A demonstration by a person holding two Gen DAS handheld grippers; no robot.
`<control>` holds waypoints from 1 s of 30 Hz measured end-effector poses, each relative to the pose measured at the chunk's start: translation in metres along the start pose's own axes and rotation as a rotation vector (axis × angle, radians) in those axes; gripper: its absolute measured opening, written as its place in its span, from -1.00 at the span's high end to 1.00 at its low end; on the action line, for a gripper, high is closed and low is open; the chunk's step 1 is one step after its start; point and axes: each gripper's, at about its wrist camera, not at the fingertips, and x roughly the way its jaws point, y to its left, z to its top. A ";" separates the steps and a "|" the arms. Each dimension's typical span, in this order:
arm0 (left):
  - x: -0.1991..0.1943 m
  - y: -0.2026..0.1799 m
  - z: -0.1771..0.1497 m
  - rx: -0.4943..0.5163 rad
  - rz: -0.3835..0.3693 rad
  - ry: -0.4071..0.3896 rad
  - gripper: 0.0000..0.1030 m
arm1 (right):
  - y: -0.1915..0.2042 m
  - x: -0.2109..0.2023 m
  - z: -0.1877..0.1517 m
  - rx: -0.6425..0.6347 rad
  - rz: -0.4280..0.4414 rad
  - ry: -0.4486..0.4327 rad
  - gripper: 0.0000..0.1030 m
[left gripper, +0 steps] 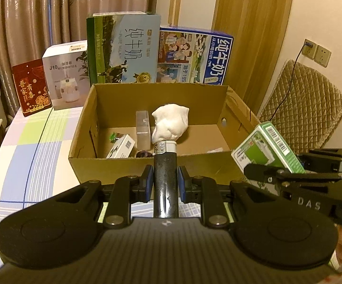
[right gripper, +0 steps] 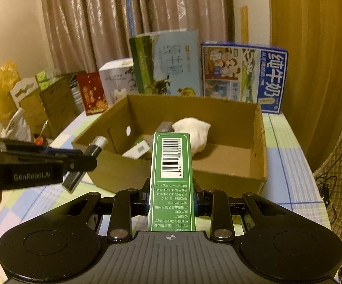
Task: Organize objects
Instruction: 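Lower the lighter and medicine box into the box and open both grippers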
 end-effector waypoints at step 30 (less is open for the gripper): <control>0.044 0.018 0.061 -0.032 0.015 -0.052 0.66 | -0.045 0.042 0.062 0.171 -0.074 -0.107 0.47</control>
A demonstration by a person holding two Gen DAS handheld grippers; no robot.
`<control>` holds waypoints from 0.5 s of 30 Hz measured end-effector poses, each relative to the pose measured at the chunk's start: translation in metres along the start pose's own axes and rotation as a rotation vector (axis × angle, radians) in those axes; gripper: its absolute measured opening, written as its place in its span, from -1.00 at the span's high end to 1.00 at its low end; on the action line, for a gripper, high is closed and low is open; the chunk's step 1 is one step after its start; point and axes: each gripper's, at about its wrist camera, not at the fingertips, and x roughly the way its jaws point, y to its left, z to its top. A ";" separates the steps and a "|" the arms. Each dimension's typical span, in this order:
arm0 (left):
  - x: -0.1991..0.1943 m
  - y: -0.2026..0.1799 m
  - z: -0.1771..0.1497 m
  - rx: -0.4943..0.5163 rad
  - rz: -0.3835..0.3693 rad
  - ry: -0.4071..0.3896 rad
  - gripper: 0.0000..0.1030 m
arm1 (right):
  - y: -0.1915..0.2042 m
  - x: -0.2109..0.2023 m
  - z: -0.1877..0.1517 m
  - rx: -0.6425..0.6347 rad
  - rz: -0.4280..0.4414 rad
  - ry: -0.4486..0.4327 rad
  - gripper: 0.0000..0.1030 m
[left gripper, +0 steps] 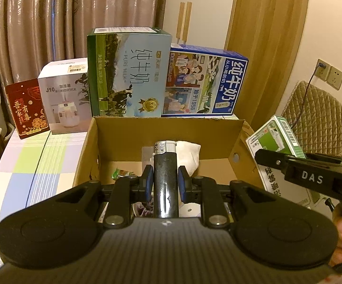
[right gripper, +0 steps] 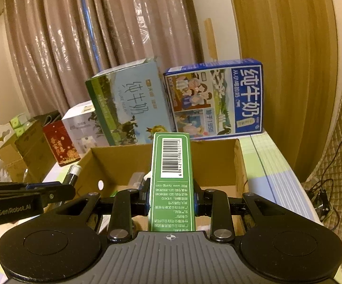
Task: Organize objects
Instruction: 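Lower the lighter and medicine box into the box and open both grippers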
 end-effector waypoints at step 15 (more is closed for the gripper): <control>0.034 0.002 0.011 -0.004 0.005 0.024 0.66 | -0.013 0.031 0.011 0.043 -0.029 -0.005 0.47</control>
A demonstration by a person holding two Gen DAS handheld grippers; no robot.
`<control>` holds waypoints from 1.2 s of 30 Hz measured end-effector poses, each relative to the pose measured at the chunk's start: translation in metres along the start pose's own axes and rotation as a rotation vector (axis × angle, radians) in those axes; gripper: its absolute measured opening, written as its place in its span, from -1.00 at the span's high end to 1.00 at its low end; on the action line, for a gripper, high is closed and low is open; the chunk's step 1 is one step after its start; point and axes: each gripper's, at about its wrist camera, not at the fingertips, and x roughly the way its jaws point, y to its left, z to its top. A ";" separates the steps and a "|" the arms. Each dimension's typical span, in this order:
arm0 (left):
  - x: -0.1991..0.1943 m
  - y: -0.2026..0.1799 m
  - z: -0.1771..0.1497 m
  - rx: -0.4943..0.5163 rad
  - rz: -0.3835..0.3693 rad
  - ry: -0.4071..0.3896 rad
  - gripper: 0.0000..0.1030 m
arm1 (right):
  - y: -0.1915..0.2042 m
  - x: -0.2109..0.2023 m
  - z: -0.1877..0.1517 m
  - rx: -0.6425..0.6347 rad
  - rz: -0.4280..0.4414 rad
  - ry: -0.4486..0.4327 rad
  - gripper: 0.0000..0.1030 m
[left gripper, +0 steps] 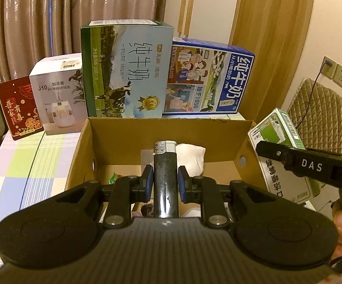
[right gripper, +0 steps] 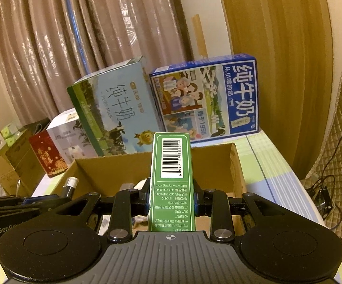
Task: Organize objects
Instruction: 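Lower the lighter and medicine box into the box and open both grippers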
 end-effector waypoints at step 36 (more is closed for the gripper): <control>0.020 0.012 0.001 -0.039 0.022 0.011 0.27 | -0.023 0.023 -0.002 0.101 0.048 -0.047 -0.22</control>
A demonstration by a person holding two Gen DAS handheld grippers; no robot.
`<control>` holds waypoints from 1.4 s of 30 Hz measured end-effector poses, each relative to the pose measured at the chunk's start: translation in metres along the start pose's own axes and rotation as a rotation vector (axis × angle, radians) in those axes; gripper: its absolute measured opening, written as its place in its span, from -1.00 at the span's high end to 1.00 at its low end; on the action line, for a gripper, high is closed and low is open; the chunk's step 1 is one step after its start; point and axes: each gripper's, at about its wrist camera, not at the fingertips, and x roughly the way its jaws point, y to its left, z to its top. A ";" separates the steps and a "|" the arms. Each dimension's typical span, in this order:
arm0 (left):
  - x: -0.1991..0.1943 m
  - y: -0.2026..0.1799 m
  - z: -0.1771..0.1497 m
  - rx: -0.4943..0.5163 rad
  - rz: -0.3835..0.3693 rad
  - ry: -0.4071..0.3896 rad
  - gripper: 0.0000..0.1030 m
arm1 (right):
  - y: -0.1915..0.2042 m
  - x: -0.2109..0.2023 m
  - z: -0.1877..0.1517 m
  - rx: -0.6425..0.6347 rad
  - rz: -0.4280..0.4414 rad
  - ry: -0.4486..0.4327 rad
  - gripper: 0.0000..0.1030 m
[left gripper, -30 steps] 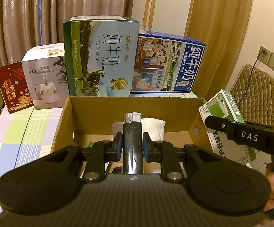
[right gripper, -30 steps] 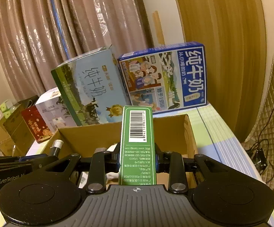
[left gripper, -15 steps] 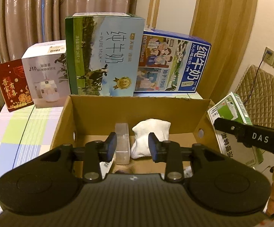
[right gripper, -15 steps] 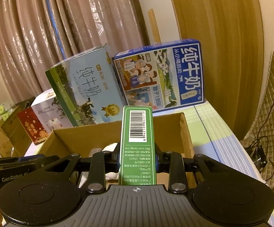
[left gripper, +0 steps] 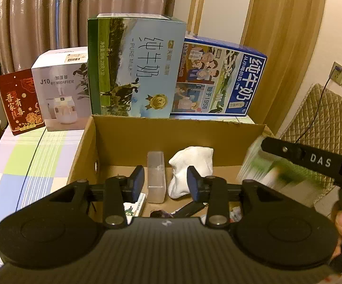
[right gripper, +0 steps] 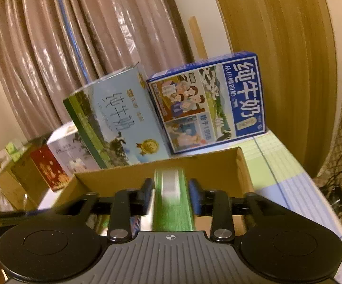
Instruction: Organize objects
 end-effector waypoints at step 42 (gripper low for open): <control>-0.142 -0.009 -0.066 0.039 0.131 0.009 -0.98 | 0.023 -0.156 -0.040 -0.081 -0.058 0.122 -0.96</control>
